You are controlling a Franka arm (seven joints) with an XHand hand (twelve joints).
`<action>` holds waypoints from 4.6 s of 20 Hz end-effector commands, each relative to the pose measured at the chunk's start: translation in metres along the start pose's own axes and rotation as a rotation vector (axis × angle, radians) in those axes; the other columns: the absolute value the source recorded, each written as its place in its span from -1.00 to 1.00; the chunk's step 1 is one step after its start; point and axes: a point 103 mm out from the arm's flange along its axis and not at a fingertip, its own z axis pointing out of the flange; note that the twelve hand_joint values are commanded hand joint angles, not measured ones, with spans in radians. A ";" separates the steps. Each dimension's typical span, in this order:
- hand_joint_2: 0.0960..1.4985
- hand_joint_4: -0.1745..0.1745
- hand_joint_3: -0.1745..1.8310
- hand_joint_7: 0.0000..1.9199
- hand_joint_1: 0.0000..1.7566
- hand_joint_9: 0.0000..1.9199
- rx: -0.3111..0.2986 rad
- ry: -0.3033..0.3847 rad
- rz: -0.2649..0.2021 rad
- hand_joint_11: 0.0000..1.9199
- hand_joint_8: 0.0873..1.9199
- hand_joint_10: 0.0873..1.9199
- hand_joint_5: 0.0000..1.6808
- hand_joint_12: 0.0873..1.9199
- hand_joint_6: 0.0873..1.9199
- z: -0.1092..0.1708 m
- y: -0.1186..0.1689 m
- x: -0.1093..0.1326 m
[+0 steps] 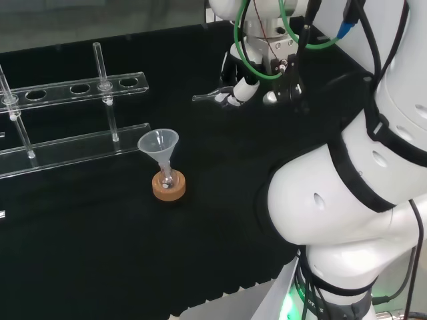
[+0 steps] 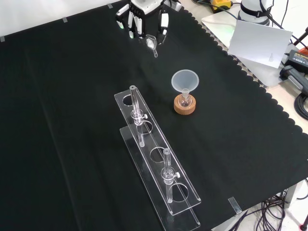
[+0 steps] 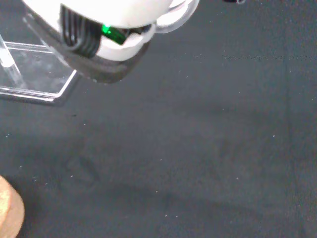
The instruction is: Pour all the NaCl from the weighing funnel into the round-bottom flask.
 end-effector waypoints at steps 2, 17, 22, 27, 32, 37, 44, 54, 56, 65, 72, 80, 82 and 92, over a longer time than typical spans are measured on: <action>-0.06 1.00 -0.46 0.68 0.28 0.05 0.021 0.000 -0.029 -0.99 -0.97 -0.84 0.75 0.60 -0.91 0.002 -0.015 0.026; -0.05 1.00 -0.48 0.68 0.28 0.04 0.052 -0.016 -0.037 -0.98 -0.97 -0.85 0.74 0.60 -0.90 0.013 -0.028 0.069; -0.04 1.00 -0.48 0.68 0.28 0.03 0.086 -0.050 -0.082 -0.98 -0.97 -0.85 0.74 0.60 -0.90 0.014 -0.027 0.080; -0.04 1.00 -0.48 0.68 0.28 0.03 0.110 -0.076 -0.091 -0.98 -0.97 -0.85 0.74 0.59 -0.90 0.013 -0.020 0.085; -0.03 1.00 -0.49 0.68 0.28 0.03 0.144 -0.122 -0.113 -0.98 -0.97 -0.85 0.74 0.59 -0.89 0.007 -0.016 0.082; -0.03 1.00 -0.49 0.68 0.28 0.03 0.168 -0.166 -0.130 -0.98 -0.97 -0.85 0.73 0.59 -0.89 -0.002 -0.015 0.084; -0.03 1.00 -0.49 0.68 0.28 0.03 0.184 -0.213 -0.140 -0.98 -0.97 -0.85 0.73 0.59 -0.89 -0.009 -0.012 0.086; -0.03 1.00 -0.49 0.69 0.28 0.04 0.218 -0.279 -0.144 -0.99 -0.97 -0.84 0.73 0.59 -0.88 -0.014 -0.006 0.100; -0.03 1.00 -0.49 0.69 0.28 0.04 0.224 -0.289 -0.148 -0.99 -0.97 -0.84 0.73 0.59 -0.88 -0.015 -0.004 0.101; -0.03 1.00 -0.49 0.69 0.27 0.05 0.255 -0.343 -0.196 -0.99 -0.97 -0.84 0.73 0.59 -0.88 -0.023 0.000 0.107; -0.03 1.00 -0.49 0.69 0.27 0.05 0.283 -0.383 -0.244 -0.99 -0.97 -0.84 0.72 0.59 -0.87 -0.024 0.004 0.110; -0.03 1.00 -0.49 0.69 0.27 0.05 0.300 -0.456 -0.283 -0.99 -0.97 -0.84 0.72 0.59 -0.87 -0.032 0.009 0.108; -0.03 1.00 -0.49 0.69 0.27 0.05 0.299 -0.461 -0.287 -0.99 -0.97 -0.84 0.72 0.59 -0.87 -0.033 0.009 0.107; -0.03 1.00 -0.49 0.69 0.27 0.05 0.290 -0.502 -0.309 -0.99 -0.97 -0.84 0.72 0.59 -0.86 -0.040 0.019 0.109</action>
